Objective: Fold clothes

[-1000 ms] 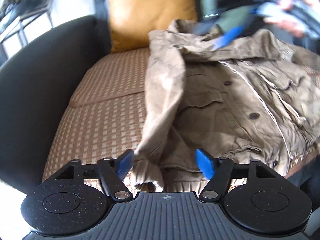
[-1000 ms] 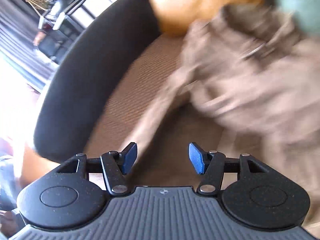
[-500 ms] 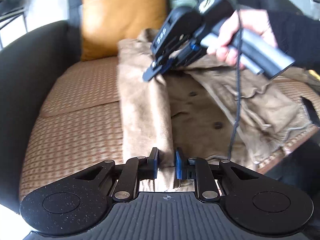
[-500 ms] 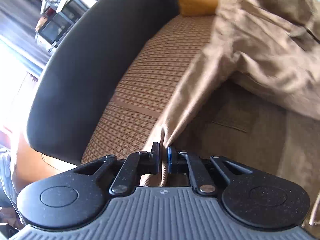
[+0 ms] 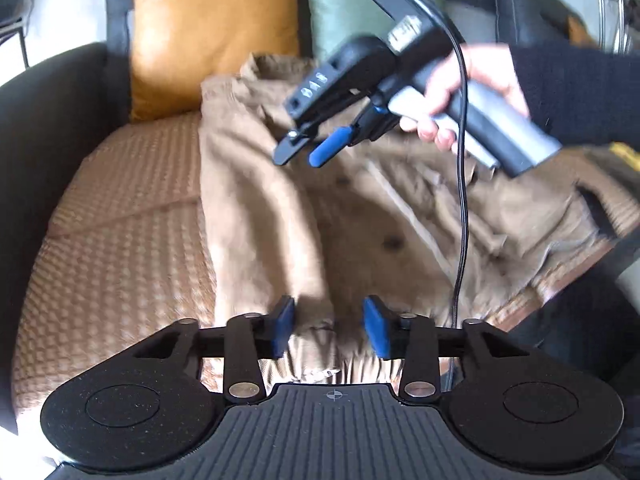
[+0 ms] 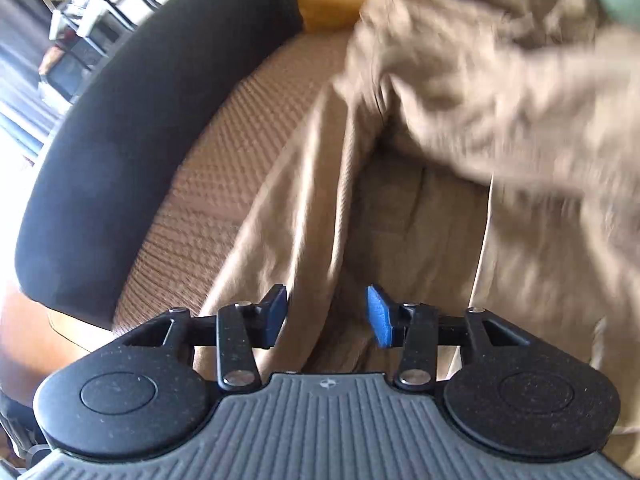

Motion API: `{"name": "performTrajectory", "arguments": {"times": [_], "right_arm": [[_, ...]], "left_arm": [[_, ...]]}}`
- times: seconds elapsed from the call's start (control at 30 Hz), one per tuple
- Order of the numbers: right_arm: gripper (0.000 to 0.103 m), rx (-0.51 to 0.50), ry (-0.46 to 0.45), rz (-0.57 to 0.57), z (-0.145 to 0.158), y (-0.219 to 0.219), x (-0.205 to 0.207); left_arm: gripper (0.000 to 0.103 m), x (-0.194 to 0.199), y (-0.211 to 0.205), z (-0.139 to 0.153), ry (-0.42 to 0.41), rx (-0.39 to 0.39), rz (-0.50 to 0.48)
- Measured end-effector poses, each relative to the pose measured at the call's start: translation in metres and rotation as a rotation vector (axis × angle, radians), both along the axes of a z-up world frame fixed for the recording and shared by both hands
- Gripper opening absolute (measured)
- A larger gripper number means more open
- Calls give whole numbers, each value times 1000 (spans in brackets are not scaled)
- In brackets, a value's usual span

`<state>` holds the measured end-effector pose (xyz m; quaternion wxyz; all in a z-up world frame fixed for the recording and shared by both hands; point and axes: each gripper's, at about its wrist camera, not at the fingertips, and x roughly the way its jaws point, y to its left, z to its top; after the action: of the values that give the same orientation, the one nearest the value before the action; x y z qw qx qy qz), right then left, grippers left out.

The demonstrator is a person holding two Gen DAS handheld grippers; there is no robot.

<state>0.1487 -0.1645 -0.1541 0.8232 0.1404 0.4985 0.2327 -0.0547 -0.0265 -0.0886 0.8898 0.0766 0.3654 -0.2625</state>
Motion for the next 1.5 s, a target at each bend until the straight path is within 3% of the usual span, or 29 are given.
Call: {"name": "performTrajectory", "arguments": {"times": [0.13,0.2,0.27,0.37,0.43,0.5,0.53,0.63,0.7,0.77,0.9,1.03,1.1,1.23,1.33,1.5], "right_arm": [[49,-9,-139,0,43,-6,14],[49,-24,-198,-7,53,-16,29],[49,-35,-240,-8,56,-17,44],[50,-55,-210,-57,31,-26,59],[50,-67,-174,-96,10,-36,67],[49,-79,-139,-135,-11,-45,75],[41,-85,-121,-154,-22,-50,79],[44,-98,-76,-209,-49,-66,89],[48,-60,-138,-206,-27,-90,67],[61,-22,-201,-203,-4,-113,46],[65,-59,-275,-284,31,-188,-3],[69,-166,-255,-443,35,-273,-37],[69,-152,-225,-517,26,-309,-48],[69,-32,-183,-642,1,-360,-59],[69,64,-149,-716,-16,-383,-59],[71,102,-134,-706,-36,-393,-49]], "left_arm": [[62,29,19,35,-56,-104,66],[62,54,13,32,-69,-103,96],[61,80,0,14,-5,-83,98],[60,102,-17,-25,109,-51,76],[60,99,-30,-48,105,16,52],[64,89,-43,-62,43,95,19],[65,84,-50,-62,14,135,-2],[67,86,-55,-52,38,158,-22],[67,87,-46,-36,69,112,-18],[68,86,-36,-18,86,66,-11],[70,98,-39,18,19,47,9],[72,134,-81,35,-47,55,44],[73,162,-109,36,-47,45,73],[73,202,-178,19,-100,135,83],[73,223,-222,2,-107,212,24],[76,236,-278,-13,-171,295,-67]]}}
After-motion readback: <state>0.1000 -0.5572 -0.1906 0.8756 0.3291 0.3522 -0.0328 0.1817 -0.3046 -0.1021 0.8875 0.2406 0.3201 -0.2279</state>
